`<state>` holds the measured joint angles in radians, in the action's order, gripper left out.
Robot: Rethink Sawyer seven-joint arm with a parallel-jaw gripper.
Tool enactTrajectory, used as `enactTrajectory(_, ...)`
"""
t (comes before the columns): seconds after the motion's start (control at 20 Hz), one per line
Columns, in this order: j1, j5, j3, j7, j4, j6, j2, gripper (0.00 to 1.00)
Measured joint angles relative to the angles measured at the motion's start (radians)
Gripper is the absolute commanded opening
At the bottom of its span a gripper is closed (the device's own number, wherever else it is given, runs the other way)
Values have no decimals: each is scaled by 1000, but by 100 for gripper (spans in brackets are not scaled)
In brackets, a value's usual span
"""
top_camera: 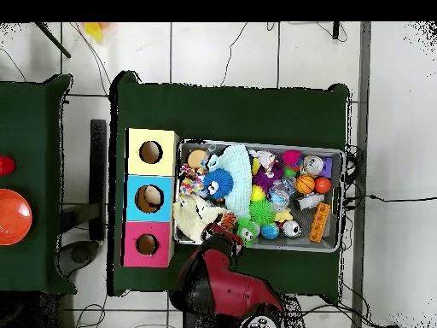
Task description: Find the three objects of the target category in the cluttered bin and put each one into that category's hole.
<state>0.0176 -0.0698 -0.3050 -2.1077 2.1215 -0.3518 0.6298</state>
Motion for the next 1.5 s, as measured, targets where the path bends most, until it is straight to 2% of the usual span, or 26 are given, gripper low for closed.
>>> enactTrajectory(0.55,-14,0,-8,0,-5,-17,-13,100)
enactTrajectory(0.95,-10,0,-15,0,-25,-58,-55,100)
enactTrajectory(1.2,0,-6,-15,0,-30,-81,-74,100)
enactTrajectory(1.5,40,-52,-15,0,-34,-89,-102,100)
